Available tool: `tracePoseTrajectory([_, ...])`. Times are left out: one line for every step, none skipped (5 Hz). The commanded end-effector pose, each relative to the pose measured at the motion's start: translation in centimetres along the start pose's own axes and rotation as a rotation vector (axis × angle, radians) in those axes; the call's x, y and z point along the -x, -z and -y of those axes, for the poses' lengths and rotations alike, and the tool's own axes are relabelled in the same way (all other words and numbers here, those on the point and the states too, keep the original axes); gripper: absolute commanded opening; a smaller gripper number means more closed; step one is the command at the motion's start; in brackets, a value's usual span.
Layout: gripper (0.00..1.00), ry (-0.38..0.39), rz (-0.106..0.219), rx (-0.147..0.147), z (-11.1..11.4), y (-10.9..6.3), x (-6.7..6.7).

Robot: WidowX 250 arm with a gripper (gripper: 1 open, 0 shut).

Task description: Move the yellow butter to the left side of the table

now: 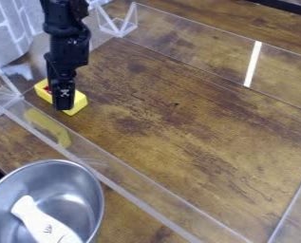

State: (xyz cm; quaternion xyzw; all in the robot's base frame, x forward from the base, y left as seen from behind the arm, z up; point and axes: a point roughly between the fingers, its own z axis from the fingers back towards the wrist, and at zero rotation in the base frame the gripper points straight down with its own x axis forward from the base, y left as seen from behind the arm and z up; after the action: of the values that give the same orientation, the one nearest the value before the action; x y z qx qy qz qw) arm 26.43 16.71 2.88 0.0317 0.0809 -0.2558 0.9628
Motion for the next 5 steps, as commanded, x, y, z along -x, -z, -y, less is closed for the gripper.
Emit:
tracePoseTrajectory([1.0,0.01,-0.022,0.087,0.4,3.9,0.8])
tracePoseTrajectory([1.0,0.013,-0.015,0.099,0.2,4.5,0.6])
tracePoseTrajectory([1.0,0.016,0.001,0.091,-0.1,4.6,-0.3])
tracePoseTrajectory([1.0,0.018,0.016,0.081,-0.4,4.6,-1.2])
tracePoseTrajectory([1.0,0.019,0.029,0.078,-0.7,4.9,-1.8])
